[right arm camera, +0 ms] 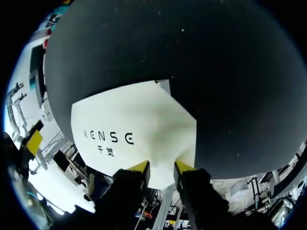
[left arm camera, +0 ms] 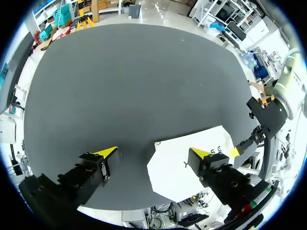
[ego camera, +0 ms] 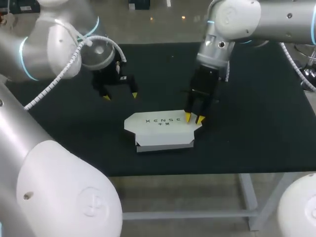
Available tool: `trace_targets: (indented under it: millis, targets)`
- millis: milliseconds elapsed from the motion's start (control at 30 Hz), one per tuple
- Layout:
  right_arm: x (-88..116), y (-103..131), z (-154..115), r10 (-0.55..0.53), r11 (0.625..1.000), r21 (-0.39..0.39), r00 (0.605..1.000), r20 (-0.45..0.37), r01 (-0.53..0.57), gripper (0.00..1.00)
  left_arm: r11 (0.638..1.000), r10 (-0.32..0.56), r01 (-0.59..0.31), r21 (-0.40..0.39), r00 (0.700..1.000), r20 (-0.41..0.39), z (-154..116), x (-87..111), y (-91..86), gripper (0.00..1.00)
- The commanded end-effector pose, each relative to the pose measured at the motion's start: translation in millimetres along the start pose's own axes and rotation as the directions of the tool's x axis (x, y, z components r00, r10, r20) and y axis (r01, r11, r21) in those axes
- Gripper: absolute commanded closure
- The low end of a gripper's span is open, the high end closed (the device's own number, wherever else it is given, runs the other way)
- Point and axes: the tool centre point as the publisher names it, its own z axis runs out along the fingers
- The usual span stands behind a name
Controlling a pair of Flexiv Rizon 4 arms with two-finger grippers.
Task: Assemble the packaging by folding the flat box into shape, placing the metal phone stand inside, and closing the box properly
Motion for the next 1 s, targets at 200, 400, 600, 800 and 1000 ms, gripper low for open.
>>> trace_targets:
  millis: [200,400,600,800,1000]
  targets:
    - [7,1,2,-0.008,1.0,-0.023,1.0,0.014,0.009,0.61,0.978,-0.065,0.059,-0.198,0.998,-0.026,5,9.2,-3.2,0.0]
    - [7,1,3,-0.01,1.0,-0.026,1.0,0.018,0.011,0.61,0.971,-0.106,0.099,-0.218,0.994,-0.02,18,23.8,20.8,0.04]
    - [6,1,3,-0.007,0.999,-0.033,1.0,0.018,0.008,0.62,0.958,-0.166,0.159,-0.237,0.986,-0.008,29,26.1,31.9,0.24]
    - [5,-1,4,0.001,0.999,-0.046,1.0,0.022,0.0,0.62,0.951,-0.174,0.163,-0.263,0.985,-0.016,41,21.6,36.6,0.27]
    - [3,-2,5,0.021,0.997,-0.07,0.999,0.032,-0.019,0.61,0.941,-0.205,0.19,-0.282,0.978,-0.025,49,19.7,45.7,0.36]
